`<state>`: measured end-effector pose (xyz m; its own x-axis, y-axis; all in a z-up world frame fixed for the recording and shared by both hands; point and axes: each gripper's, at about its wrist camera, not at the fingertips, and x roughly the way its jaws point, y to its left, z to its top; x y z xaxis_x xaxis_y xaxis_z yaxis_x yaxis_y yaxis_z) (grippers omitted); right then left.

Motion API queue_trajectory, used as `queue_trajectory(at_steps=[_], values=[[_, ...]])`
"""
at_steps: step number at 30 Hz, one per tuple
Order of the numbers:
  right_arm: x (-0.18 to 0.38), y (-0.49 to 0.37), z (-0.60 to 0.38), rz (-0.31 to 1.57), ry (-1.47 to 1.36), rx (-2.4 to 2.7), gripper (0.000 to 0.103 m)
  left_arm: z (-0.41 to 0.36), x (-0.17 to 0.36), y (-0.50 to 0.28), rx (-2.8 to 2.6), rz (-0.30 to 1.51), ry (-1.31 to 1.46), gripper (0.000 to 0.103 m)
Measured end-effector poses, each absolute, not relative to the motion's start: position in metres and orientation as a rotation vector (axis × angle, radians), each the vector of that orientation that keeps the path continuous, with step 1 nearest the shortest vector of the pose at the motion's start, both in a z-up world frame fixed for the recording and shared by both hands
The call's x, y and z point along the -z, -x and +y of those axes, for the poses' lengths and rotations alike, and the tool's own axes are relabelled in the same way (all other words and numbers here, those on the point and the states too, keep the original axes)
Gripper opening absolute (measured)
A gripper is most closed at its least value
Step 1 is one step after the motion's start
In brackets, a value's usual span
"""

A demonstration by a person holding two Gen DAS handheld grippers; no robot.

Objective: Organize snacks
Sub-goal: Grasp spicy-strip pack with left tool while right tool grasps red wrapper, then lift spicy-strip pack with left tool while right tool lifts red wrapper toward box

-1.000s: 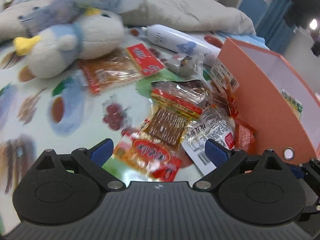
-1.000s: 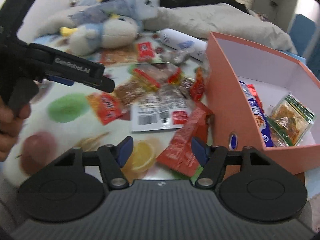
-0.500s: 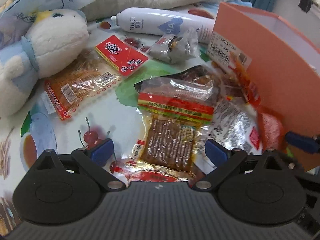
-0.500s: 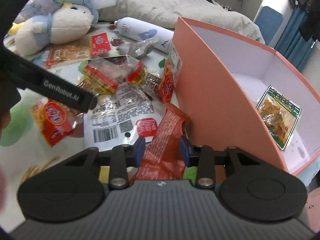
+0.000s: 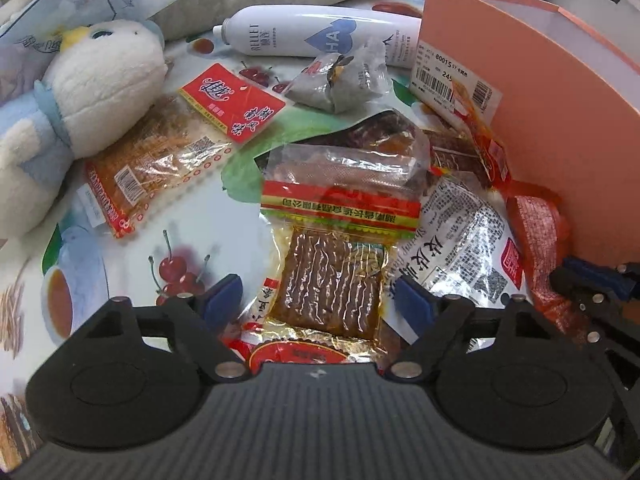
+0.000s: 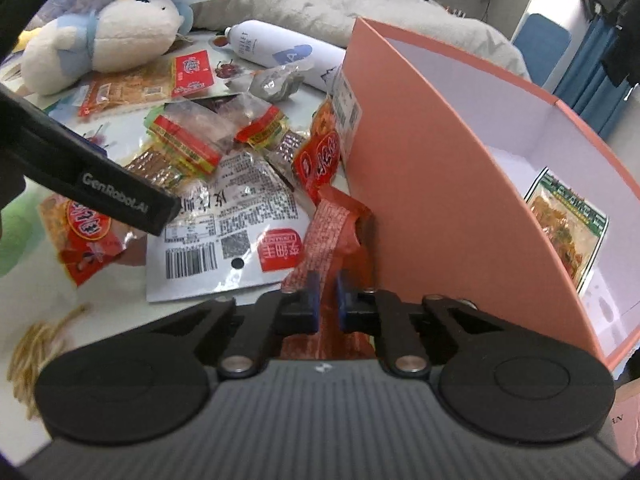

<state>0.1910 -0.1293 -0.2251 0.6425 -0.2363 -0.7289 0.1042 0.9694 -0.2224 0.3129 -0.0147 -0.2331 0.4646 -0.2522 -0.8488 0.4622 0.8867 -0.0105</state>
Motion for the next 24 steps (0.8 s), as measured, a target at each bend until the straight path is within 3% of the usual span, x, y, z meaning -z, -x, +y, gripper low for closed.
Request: queue_trajectory(at_steps=[24], values=[[0.212,-0.105,-0.123,0.89,0.218,-0.193,0.007,0.021,0.217,-0.184,0.133,1.009,-0.034,0.065]])
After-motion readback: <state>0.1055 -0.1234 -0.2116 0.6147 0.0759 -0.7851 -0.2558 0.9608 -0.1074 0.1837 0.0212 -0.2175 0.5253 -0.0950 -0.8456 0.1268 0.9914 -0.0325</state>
